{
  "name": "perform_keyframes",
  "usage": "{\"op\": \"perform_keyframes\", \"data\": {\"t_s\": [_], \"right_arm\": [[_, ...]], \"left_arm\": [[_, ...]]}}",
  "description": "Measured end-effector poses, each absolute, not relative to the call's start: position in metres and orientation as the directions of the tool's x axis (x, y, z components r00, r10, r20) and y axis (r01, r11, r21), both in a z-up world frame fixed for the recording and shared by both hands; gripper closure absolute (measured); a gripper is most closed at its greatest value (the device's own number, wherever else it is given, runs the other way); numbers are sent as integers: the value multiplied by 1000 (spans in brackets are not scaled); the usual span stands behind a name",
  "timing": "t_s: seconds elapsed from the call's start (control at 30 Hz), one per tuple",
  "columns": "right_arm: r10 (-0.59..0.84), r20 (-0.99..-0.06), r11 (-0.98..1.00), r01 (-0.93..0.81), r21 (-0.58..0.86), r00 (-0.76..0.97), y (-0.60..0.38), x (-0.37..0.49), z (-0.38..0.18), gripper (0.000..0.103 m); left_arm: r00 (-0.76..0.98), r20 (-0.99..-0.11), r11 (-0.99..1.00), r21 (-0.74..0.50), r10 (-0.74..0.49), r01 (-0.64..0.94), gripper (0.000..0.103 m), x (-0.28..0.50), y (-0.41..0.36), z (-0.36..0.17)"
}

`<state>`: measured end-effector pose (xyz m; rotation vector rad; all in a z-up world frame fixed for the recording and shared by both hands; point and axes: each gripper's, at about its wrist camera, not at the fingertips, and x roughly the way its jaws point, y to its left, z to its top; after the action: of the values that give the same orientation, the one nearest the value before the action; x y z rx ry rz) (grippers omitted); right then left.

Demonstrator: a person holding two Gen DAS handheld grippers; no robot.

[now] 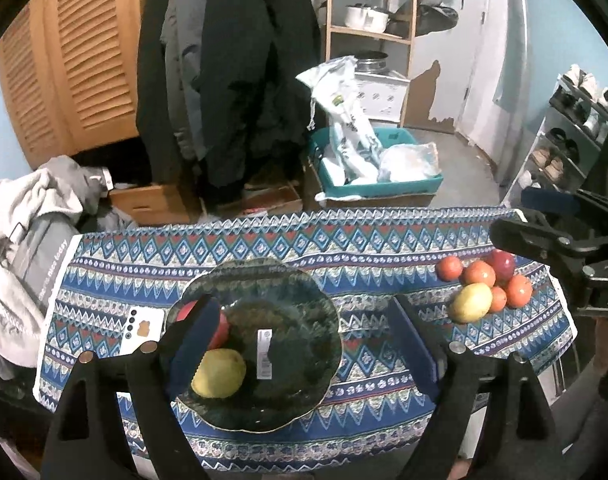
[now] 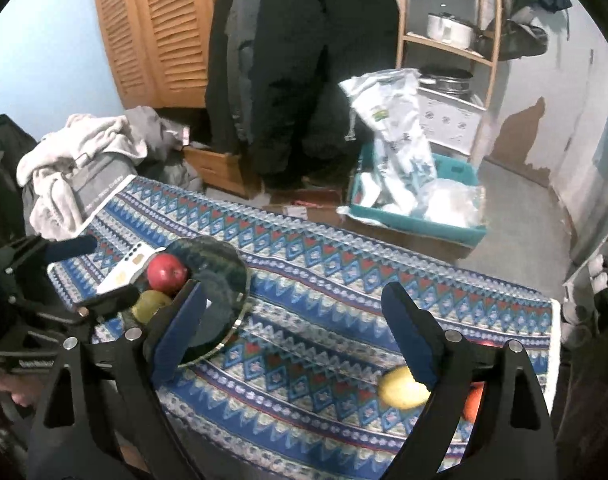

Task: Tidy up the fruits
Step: 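Move both tools back to the fruit cluster on the tablecloth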

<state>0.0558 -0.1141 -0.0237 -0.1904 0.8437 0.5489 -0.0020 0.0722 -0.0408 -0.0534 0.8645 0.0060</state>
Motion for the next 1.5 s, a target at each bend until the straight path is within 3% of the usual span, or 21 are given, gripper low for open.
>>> {"op": "perform_keyframes", "data": {"t_s": [0.67,1.5], "right_arm": [[312,-729,906,-422,35,609,-206,48,-16,14],[112,-803,990,-136,39,586,-341,77,-64,14]], "left_arm": [[660,-748,996,-18,-70,85,15,10,10,-21],[572,-799,963,-33,-187,269,15,45,-87,-50]]}}
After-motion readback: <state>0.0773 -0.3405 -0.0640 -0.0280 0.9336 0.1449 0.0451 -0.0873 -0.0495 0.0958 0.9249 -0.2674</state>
